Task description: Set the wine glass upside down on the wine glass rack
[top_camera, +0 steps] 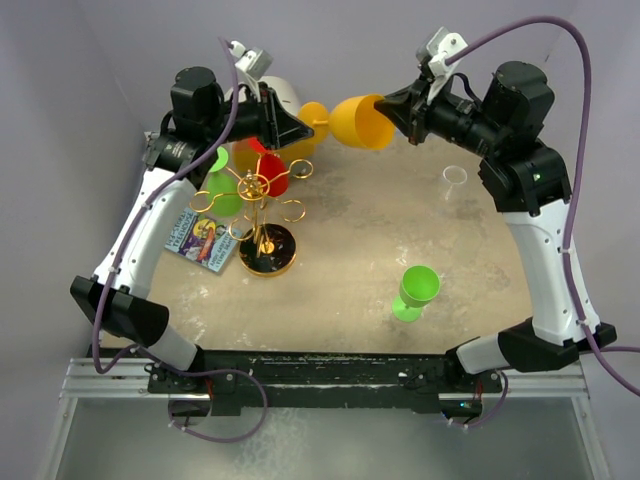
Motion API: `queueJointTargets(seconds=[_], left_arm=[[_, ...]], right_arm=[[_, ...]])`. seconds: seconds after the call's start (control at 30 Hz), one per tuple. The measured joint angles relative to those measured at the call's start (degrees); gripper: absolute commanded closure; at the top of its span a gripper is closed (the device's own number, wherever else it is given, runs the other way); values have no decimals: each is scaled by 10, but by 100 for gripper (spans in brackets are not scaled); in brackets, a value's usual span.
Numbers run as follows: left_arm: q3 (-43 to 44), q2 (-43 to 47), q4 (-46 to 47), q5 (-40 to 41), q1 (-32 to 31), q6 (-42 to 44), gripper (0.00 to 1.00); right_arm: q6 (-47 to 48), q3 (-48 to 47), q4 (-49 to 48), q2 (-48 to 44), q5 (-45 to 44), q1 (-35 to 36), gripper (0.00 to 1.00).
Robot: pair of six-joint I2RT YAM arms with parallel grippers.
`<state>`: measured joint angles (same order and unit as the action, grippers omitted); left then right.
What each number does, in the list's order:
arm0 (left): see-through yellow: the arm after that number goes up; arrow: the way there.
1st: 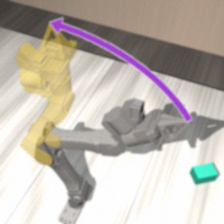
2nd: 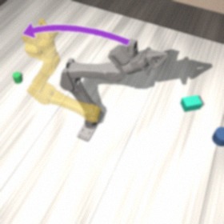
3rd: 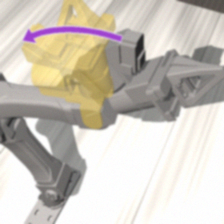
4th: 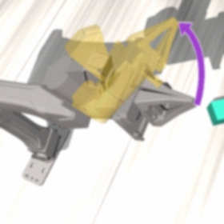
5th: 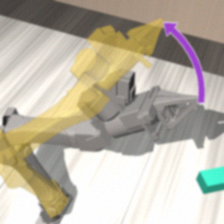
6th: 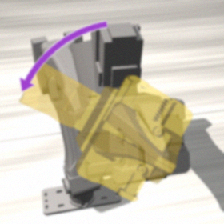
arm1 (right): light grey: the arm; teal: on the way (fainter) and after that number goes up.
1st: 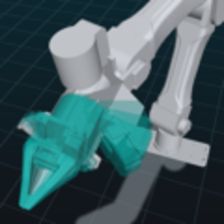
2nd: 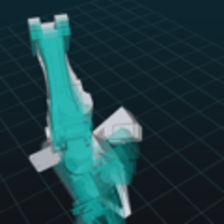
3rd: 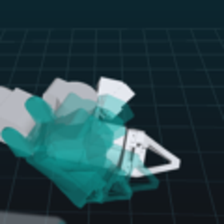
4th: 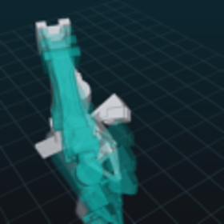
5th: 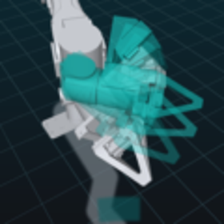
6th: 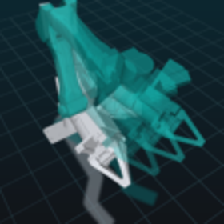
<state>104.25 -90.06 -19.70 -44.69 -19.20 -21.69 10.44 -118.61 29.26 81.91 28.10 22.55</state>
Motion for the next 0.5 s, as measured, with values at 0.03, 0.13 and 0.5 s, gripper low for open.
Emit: queueJointTargets(seconds=[0.03,0.13,0.5], left_arm=[[0,0,0,-1,0,-2,82],[0,0,2,-3,-2,-5,96],[-17,0,3,21,1,-27,100]], right_arm=[[0,0,0,0,0,1,100],[0,4,-1,0,0,3,100],[5,35,0,-3,0,3,52]])
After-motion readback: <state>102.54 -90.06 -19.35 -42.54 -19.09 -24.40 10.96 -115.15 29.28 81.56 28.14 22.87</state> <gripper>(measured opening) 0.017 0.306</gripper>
